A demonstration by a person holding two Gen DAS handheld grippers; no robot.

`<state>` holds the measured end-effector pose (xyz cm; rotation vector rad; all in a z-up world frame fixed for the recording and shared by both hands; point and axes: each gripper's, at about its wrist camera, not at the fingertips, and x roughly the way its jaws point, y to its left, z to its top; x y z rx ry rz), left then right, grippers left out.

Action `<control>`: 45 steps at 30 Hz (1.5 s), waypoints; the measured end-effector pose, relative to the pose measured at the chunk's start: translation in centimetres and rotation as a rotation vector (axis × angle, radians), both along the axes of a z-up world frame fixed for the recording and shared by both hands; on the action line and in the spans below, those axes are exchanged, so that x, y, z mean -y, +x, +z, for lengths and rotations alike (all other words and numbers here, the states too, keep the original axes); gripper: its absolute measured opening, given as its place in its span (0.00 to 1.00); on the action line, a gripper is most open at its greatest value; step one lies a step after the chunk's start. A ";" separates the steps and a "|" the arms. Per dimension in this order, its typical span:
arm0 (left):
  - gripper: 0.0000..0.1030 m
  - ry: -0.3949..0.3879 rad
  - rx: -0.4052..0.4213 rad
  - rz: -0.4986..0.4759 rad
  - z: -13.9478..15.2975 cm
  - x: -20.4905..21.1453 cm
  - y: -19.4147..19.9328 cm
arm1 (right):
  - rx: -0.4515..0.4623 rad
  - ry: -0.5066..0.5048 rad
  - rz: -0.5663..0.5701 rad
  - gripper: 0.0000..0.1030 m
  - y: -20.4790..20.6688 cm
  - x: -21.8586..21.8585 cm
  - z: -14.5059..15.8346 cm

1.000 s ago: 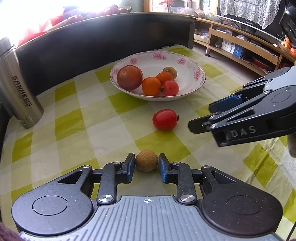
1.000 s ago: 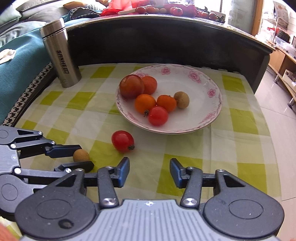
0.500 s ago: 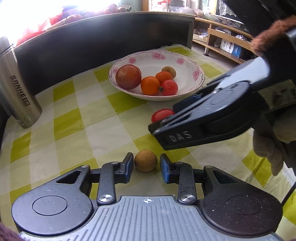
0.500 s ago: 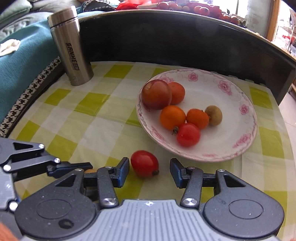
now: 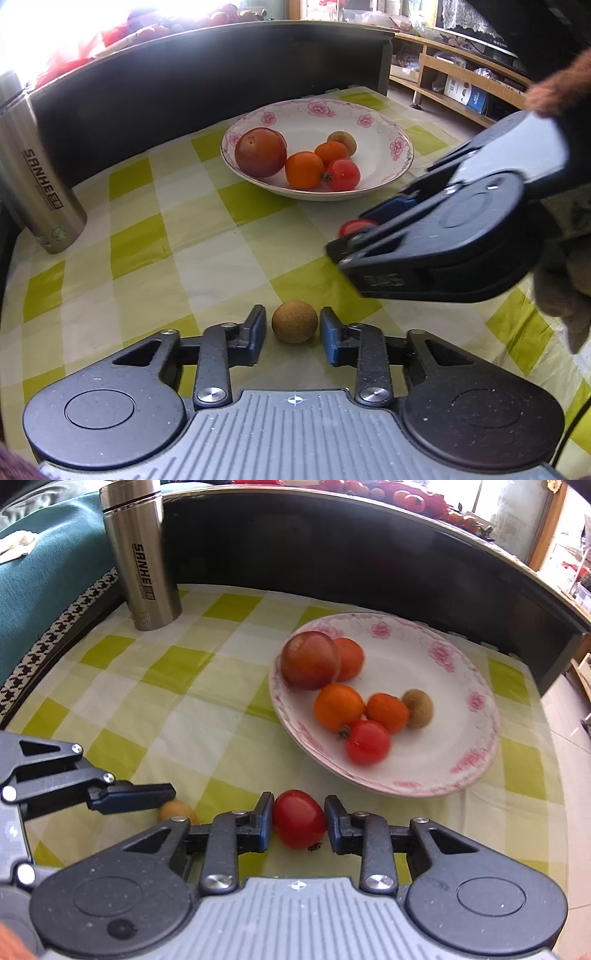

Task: Organize fruits
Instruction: 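Grasp a brown round fruit with the left tool while the right tool grasps a cherry tomato, then carry both fruits over the white floral plate and open both tools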

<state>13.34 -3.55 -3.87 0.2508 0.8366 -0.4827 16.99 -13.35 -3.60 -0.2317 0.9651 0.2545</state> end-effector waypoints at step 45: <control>0.33 -0.032 0.074 0.045 3.5 1.4 1.8 | 0.036 0.077 -0.117 0.34 -1.8 5.7 3.3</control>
